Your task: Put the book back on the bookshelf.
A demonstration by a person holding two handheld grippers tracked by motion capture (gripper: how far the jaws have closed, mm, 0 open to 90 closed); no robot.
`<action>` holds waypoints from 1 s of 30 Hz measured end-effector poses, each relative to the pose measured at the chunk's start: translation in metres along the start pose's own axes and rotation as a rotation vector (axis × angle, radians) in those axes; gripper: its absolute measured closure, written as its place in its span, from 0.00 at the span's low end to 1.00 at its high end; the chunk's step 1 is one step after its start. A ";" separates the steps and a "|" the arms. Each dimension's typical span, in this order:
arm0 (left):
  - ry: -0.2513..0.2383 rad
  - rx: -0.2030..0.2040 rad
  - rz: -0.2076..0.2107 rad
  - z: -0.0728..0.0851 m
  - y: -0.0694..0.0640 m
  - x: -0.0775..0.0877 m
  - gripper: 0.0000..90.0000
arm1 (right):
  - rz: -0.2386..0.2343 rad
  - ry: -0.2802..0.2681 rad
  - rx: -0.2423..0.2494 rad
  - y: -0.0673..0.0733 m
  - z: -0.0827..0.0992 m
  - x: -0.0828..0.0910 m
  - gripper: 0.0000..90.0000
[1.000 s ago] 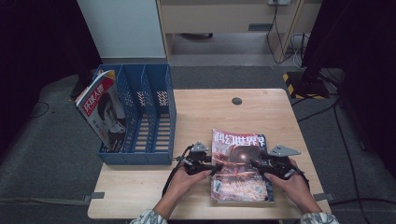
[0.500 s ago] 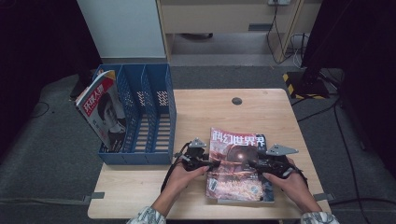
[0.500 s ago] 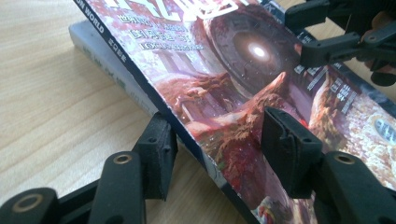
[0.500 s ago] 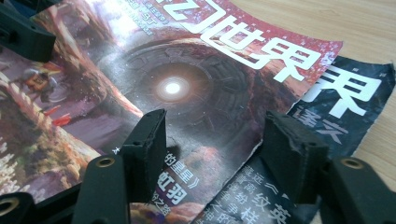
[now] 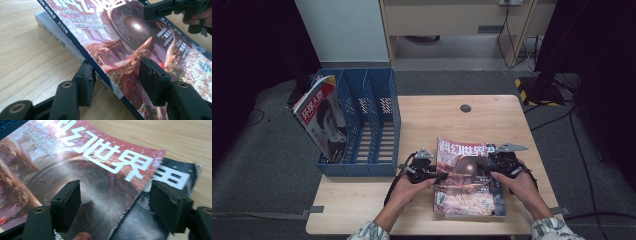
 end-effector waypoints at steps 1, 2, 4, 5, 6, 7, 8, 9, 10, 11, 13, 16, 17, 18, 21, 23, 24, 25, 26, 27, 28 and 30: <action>0.002 -0.001 0.000 -0.001 -0.001 0.001 0.53 | 0.000 0.000 0.000 0.000 0.000 0.000 0.31; 0.006 -0.001 0.001 -0.001 -0.002 0.001 0.53 | 0.000 -0.003 0.016 0.001 -0.001 -0.001 0.32; 0.011 -0.005 0.005 -0.002 -0.002 0.002 0.53 | 0.011 0.011 0.052 0.003 -0.001 -0.003 0.32; 0.014 -0.003 0.009 -0.003 -0.002 0.002 0.53 | 0.014 0.014 0.054 0.003 -0.001 -0.003 0.33; 0.016 -0.002 0.011 -0.003 -0.002 0.002 0.53 | 0.014 0.013 0.045 0.003 -0.001 -0.003 0.35; 0.015 0.002 0.015 -0.003 -0.002 0.002 0.53 | 0.013 0.009 0.047 0.002 -0.001 -0.002 0.35; 0.019 0.001 0.015 -0.003 -0.002 0.002 0.53 | 0.011 0.006 0.054 0.002 0.000 -0.002 0.35; 0.024 0.003 0.018 -0.004 -0.002 0.002 0.53 | 0.010 0.005 0.059 0.001 0.000 -0.002 0.35; 0.026 0.010 0.027 -0.005 -0.002 0.002 0.52 | 0.009 0.005 0.056 0.001 -0.001 -0.002 0.36; 0.030 0.023 0.035 -0.008 -0.003 0.001 0.49 | 0.006 0.010 0.059 0.002 -0.001 -0.003 0.36; 0.028 0.022 0.036 -0.010 -0.003 0.000 0.48 | 0.004 0.008 0.063 0.002 -0.001 -0.003 0.36; 0.028 0.020 0.040 -0.017 -0.004 -0.001 0.48 | 0.002 0.010 0.078 0.003 -0.003 -0.005 0.37; 0.031 0.017 0.039 -0.019 -0.004 -0.001 0.48 | -0.001 0.011 0.078 0.004 -0.003 -0.005 0.37; 0.040 0.011 0.042 -0.023 -0.005 -0.002 0.48 | -0.003 0.014 0.086 0.004 -0.004 -0.006 0.37; 0.047 0.015 0.054 -0.026 -0.007 -0.003 0.48 | -0.003 0.016 0.089 0.004 -0.004 -0.005 0.37; 0.052 0.021 0.067 -0.030 -0.008 -0.003 0.47 | -0.003 0.013 0.089 0.004 -0.004 -0.005 0.37; 0.059 0.022 0.069 -0.031 -0.008 -0.003 0.45 | -0.003 0.013 0.093 0.004 -0.004 -0.005 0.38; 0.061 0.019 0.067 -0.032 -0.008 -0.004 0.45 | -0.003 0.013 0.091 0.004 -0.004 -0.005 0.38; 0.063 0.017 0.063 -0.033 -0.008 -0.004 0.44 | -0.003 0.012 0.094 0.004 -0.004 -0.005 0.38; 0.060 0.021 0.063 -0.034 -0.008 -0.004 0.44 | -0.001 0.013 0.105 0.004 -0.004 -0.005 0.38; 0.059 0.025 0.065 -0.035 -0.008 -0.005 0.44 | 0.001 0.012 0.107 0.004 -0.004 -0.005 0.39; 0.058 0.045 0.072 -0.037 -0.007 -0.006 0.42 | 0.008 0.013 0.111 0.005 -0.005 -0.005 0.39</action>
Point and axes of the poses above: each handheld gripper's, and its own axes: x roughly backward along the jaws, z roughly out of its underside, y roughly to its left, the point moved 8 cm from there along -x, roughly forward along the jaws, and after that the axes turned 14 degrees about x, right-handed, at the moved point
